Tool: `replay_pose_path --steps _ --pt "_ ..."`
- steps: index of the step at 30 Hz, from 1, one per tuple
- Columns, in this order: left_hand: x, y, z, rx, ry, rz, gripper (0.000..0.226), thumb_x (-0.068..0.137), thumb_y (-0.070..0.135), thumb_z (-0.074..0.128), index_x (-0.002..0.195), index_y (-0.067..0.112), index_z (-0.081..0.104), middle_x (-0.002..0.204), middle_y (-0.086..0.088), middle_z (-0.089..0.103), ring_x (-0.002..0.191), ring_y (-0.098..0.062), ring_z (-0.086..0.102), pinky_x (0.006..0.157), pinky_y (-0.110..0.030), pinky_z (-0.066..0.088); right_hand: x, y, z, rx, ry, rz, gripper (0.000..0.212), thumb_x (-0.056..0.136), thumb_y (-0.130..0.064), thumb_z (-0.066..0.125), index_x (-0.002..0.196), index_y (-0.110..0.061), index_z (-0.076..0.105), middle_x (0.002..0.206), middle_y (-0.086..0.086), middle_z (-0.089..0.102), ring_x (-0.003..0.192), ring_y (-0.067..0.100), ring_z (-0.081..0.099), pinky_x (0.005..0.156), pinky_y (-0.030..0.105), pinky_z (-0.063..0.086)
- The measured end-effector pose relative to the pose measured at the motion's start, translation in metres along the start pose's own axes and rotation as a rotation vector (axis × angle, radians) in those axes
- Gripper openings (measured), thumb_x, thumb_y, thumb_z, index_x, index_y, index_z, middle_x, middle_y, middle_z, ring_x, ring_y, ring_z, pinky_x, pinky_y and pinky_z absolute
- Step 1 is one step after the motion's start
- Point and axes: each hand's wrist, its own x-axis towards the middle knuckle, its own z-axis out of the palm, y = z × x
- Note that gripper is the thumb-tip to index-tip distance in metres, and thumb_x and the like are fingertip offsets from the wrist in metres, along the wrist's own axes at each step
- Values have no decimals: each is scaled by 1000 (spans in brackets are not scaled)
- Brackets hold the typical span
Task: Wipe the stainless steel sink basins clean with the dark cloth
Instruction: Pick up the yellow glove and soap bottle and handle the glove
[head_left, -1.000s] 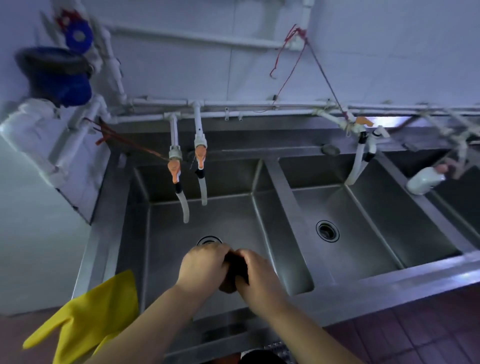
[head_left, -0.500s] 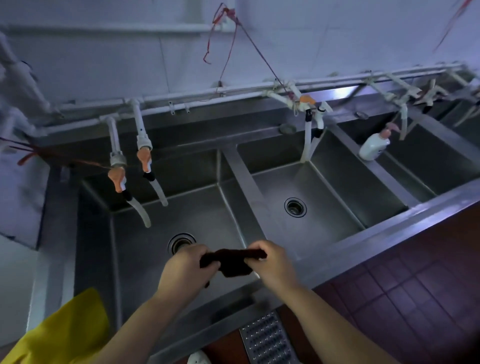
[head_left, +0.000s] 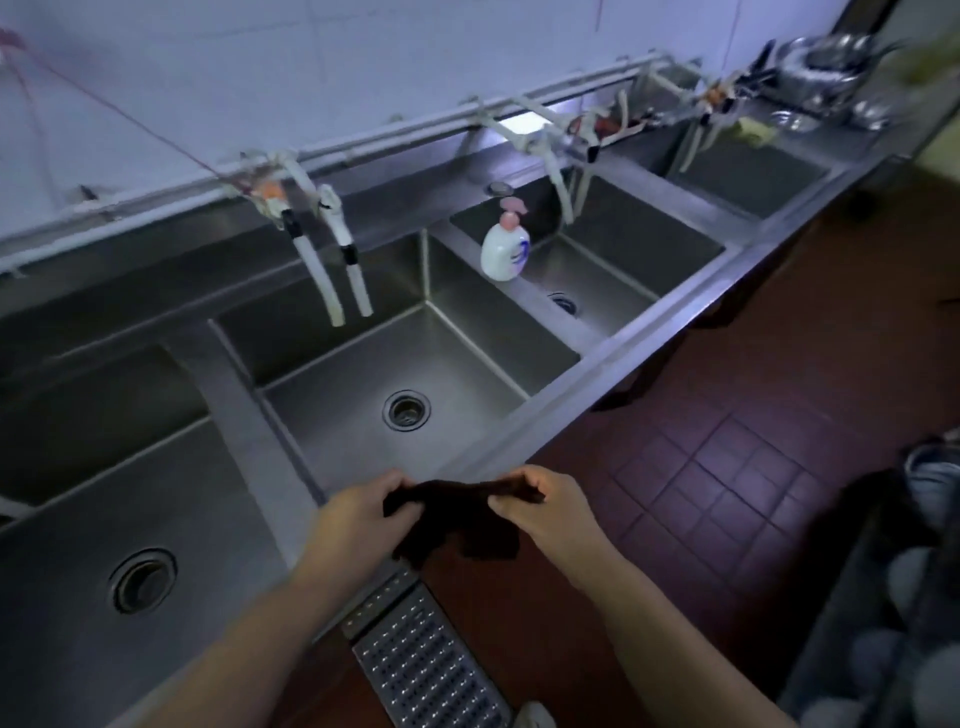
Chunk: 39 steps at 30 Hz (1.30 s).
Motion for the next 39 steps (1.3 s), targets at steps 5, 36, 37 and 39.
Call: replay_pose_path --steps 5,36,37,39 --pt "47 101 82 42 -70 104 28 82 28 64 64 45 51 61 16 58 60 -1 56 52 -20 40 -1 14 -130 38 140 8 16 84 -12 67 72 -23 68 63 -11 67 61 1 64 53 11 45" --pt "491 530 370 110 -495 366 13 90 27 54 92 39 61 83 14 65 76 -1 59 67 -26 47 273 77 -667 -184 672 149 4 79 -10 73 79 -13 70 72 -5 66 70 8 63 64 18 48" --pt "503 547 384 108 -499 374 13 91 27 54 94 37 61 84 13 65 78 -3 60 70 -28 48 281 80 -690 -182 695 146 4 79 -9 73 77 -11 69 71 -5 66 68 7 62 61 16 46" --pt "527 583 412 106 -489 397 12 90 28 54 96 35 62 88 13 66 84 -4 60 75 -29 50 299 88 -737 -142 725 147 3 79 -8 72 77 -8 71 71 0 67 68 10 63 59 16 47"
